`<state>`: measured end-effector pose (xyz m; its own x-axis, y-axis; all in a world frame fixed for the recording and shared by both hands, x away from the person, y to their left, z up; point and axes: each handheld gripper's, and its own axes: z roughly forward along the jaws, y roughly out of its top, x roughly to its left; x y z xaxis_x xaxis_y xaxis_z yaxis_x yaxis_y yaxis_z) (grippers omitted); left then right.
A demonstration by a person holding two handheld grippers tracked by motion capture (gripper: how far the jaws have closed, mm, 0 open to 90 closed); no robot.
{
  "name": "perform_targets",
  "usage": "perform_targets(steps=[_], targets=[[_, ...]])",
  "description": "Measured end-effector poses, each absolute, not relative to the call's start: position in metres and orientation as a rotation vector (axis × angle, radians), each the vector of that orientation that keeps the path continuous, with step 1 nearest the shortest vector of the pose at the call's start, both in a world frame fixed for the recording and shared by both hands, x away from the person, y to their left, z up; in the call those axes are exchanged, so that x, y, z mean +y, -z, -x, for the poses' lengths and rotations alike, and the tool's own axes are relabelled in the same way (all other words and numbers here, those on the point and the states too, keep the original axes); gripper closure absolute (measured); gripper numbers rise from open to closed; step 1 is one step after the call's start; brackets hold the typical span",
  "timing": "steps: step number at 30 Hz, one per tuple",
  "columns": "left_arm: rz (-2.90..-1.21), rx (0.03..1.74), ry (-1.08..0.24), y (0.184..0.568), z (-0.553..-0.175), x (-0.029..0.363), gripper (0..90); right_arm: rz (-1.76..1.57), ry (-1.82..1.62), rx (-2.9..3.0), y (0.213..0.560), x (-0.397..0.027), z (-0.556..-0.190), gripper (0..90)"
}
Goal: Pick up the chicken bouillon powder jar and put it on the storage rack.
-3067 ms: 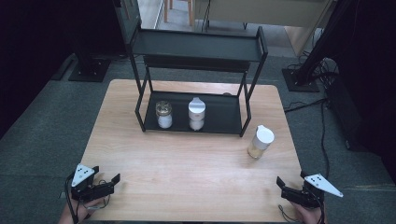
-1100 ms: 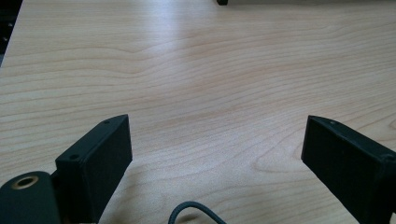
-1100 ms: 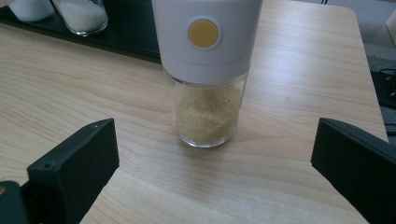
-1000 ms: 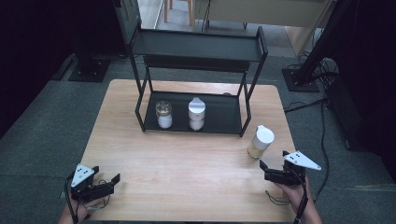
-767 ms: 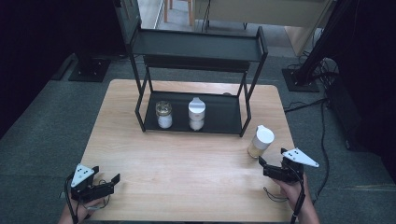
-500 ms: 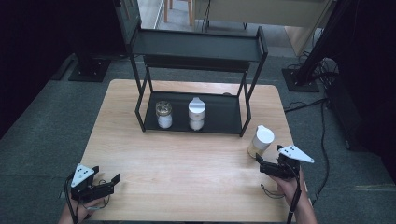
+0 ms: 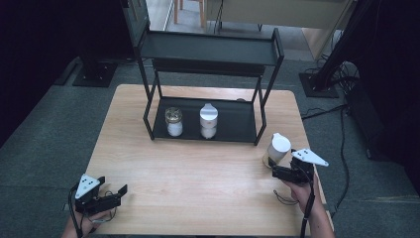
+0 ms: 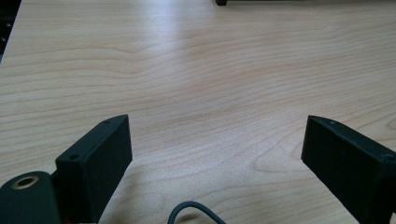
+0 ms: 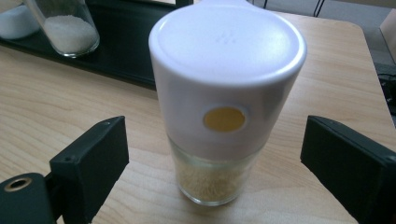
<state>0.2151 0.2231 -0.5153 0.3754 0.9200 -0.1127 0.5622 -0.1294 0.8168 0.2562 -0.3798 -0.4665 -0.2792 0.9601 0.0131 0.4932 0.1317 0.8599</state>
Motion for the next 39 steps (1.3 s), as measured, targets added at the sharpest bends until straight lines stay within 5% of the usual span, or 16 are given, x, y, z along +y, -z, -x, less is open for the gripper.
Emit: perform_targets(steps=[7, 26, 39], targets=[[-1.808, 1.295, -0.543, 0.515, -0.215, 0.223, 8.8, -1.392, -1.060, 1.843, 0.462, -0.375, -0.266, 8.2], [-1.813, 1.289, -0.541, 0.515, -0.215, 0.223, 8.8, -1.407, -1.038, 1.820, 0.461, -0.370, -0.280, 29.8], [-1.813, 1.290, -0.540, 0.515, -0.216, 0.223, 8.8, -1.385, -1.019, 1.852, 0.457, -0.360, -0.276, 30.2]])
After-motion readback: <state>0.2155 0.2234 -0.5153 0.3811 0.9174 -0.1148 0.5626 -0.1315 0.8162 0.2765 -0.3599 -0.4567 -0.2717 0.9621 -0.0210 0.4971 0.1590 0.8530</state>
